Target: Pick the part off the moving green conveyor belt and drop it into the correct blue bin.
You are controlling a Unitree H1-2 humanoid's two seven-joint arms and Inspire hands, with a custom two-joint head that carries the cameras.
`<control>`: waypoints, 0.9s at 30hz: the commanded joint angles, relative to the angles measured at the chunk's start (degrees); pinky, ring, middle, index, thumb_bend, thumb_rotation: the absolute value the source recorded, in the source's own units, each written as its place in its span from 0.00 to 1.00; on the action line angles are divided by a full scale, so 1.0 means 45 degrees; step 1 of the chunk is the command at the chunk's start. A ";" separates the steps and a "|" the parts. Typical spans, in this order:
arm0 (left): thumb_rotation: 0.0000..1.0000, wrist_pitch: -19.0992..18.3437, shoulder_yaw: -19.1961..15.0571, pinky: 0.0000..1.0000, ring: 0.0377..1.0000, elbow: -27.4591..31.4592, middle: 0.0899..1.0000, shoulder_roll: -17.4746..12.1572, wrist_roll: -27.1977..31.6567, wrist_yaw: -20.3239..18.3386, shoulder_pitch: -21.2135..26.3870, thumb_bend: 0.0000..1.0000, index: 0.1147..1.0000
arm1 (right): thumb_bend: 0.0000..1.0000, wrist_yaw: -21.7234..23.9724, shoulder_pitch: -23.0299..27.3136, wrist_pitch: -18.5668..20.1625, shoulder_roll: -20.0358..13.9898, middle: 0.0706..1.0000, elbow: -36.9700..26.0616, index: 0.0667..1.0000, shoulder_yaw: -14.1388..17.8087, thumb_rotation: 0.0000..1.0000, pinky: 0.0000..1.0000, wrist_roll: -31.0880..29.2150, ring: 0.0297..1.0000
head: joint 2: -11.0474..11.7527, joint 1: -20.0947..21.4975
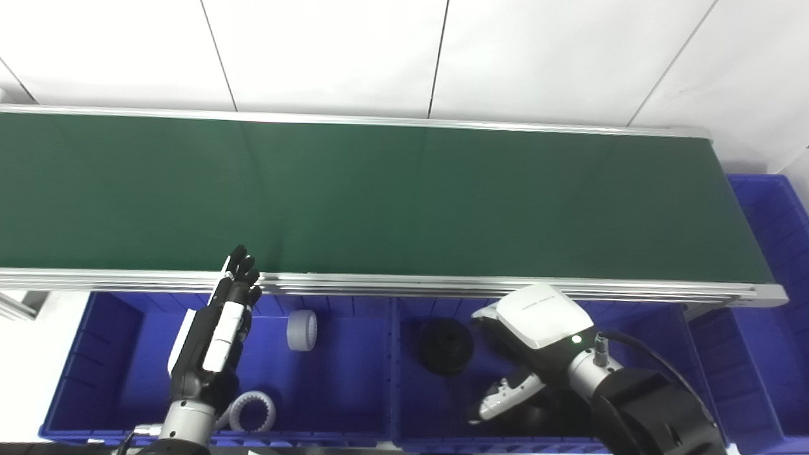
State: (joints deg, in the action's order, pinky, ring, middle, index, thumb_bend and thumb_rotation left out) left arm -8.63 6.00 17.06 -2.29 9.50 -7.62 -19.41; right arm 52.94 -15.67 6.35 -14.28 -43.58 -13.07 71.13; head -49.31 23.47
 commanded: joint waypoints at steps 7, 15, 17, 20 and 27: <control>0.78 0.1110 0.0213 1.00 1.00 -0.0270 1.00 0.0430 -0.0304 0.0006 -0.0194 0.82 1.00 | 0.69 -0.4930 -0.2979 0.0591 0.3581 0.68 -0.1163 0.70 0.1797 0.74 0.52 -0.6653 0.61 | 0.0453 -0.1059; 0.79 0.1839 0.0497 1.00 1.00 -0.0752 1.00 0.0511 -0.0708 0.0003 -0.0424 0.81 1.00 | 0.62 -1.0601 -0.5484 -0.2035 0.7572 0.79 0.2103 0.79 0.2229 0.81 0.65 -1.2623 0.73 | 0.1357 -0.2177; 0.79 0.2025 0.0542 1.00 1.00 -0.0839 1.00 0.0515 -0.0744 -0.0002 -0.0458 0.78 1.00 | 0.52 -1.1702 -0.5472 -0.3357 0.7907 0.85 0.3588 0.83 0.2130 0.88 0.73 -1.3238 0.79 | 0.1566 -0.2225; 0.81 0.2566 0.0627 1.00 1.00 -0.1035 1.00 0.0433 -0.1014 -0.0033 -0.0492 0.73 1.00 | 0.52 -1.2754 -0.4950 -0.4750 0.7756 0.93 0.5446 0.91 0.2181 0.98 0.87 -1.3764 0.88 | 0.1818 -0.2241; 0.81 0.3635 0.0517 1.00 1.00 -0.1400 1.00 0.0432 -0.1257 0.0056 -0.0565 0.74 1.00 | 0.64 -1.4237 -0.3600 -0.6937 0.6589 0.99 0.8190 1.00 0.2426 1.00 0.97 -1.2984 0.96 | 0.2319 -0.2404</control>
State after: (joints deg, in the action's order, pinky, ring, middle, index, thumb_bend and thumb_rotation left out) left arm 4.65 8.28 9.98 -0.69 3.86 -7.57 -21.79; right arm -9.45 -34.22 -19.56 13.26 -6.66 -1.40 10.73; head -39.02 12.83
